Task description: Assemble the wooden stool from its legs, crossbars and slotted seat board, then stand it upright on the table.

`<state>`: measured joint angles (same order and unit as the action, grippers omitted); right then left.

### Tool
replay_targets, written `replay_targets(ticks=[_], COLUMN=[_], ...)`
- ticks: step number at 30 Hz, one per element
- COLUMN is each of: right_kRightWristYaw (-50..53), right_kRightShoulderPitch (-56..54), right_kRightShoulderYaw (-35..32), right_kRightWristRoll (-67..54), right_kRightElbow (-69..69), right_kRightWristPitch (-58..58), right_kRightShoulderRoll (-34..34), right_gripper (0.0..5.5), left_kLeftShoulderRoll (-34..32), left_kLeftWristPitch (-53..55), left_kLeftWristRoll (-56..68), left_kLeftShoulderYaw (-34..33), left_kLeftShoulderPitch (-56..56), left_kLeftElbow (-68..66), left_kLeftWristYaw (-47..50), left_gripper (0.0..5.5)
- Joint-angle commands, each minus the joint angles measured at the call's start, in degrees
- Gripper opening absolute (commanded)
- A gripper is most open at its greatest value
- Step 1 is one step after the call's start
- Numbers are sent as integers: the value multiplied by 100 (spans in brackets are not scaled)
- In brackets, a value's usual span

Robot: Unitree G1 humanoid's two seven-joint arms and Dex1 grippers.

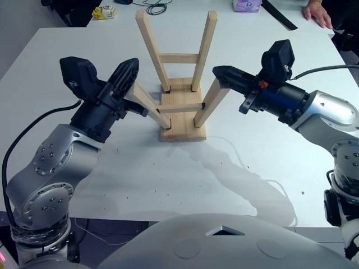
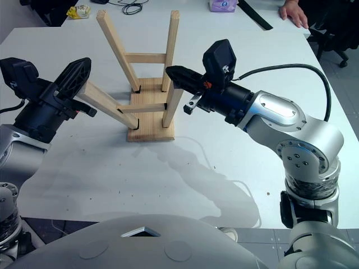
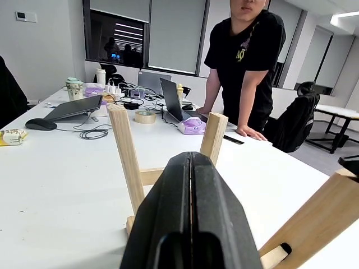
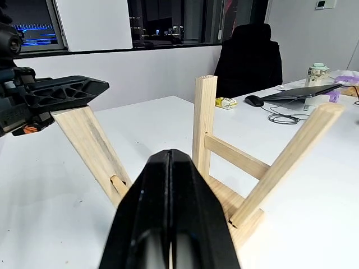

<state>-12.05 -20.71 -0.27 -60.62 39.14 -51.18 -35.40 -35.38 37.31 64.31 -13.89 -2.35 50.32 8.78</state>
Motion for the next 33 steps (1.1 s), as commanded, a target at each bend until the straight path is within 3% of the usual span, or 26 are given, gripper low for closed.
replay_targets(ticks=[1,9,12,17,20,23,28,33], right_kRightWristYaw=[146,820,713,-1034,-2179,-3027,-3988,-4560], right_kRightShoulderPitch=[31,-330,-162,244,143,-222,-609,-372], right_kRightShoulderYaw=[-270,-1567,-1156,530,1219,1548,1839,1881], right_kRightWristRoll=[-583,-2580,-1401,1363,2326,2894,3677,3896], right_kRightElbow=[-209,-892,-1330,-1951,-2478,-3350,-4743,-4762], right_kRightWristPitch=[43,788,749,1410,2117,2775,3721,3901], right_kRightShoulderRoll=[420,768,433,-630,-771,-436,134,308], right_gripper=[0,0,0,0,0,0,0,0], left_kLeftShoulderRoll=[244,833,985,1547,2034,2279,1928,1951], left_kLeftWristPitch=[-90,-1759,-1810,-1725,-1935,-1948,-1695,-1540], left_kLeftWristRoll=[239,1339,1010,-534,-1003,-1250,-1946,-2120], left_kLeftShoulderYaw=[-13,-1386,-1616,-753,-314,182,1197,1489], left_kLeftShoulderPitch=[70,1042,569,-776,-1298,-1640,-2318,-2769], left_kLeftElbow=[-314,-356,-980,-1576,-1795,-1753,-1631,-1399], left_kLeftWristYaw=[-4,588,886,617,345,-172,-1313,-1558], left_gripper=[1,1,1,1,1,1,1,1])
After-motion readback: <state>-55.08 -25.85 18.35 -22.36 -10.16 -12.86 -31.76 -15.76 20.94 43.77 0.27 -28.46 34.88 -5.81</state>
